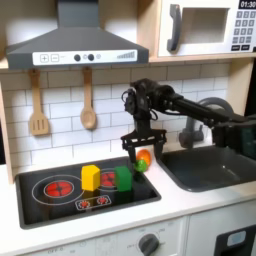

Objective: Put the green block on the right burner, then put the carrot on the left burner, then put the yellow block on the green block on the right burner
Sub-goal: 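Put the carrot on the left burner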

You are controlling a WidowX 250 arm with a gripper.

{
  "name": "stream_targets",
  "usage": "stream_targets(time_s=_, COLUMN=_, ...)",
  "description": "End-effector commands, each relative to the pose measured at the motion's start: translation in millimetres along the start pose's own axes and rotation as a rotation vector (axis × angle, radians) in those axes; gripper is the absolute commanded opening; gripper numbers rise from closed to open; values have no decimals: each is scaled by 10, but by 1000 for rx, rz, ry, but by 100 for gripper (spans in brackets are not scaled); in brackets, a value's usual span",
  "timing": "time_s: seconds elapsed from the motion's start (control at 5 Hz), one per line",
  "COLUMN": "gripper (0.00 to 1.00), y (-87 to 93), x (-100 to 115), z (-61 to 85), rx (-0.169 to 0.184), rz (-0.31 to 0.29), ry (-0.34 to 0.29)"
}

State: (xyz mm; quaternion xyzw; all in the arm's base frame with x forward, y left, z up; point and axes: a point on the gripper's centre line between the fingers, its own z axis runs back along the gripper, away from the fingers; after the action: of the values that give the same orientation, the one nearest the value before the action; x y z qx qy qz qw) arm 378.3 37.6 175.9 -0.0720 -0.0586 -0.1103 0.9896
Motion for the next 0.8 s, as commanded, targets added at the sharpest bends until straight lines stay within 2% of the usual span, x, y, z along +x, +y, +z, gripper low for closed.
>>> stream_targets(time_s=0.0, gripper=100, y=130, x=206, z=-92, rx=32, rz=38, ry=14)
stream_targets(time_s=0.2, gripper=100, y=141, x=223, z=-113, rx=26, rz=39, ry=24)
stream_targets(time_s=0.4, gripper=100, y=68, x=146, z=-99, rx=10, rz=22, ry=36)
stream_targets(time_s=0.6, gripper=100, y=52, x=130, z=-151, rx=2, rz=16, ry=46)
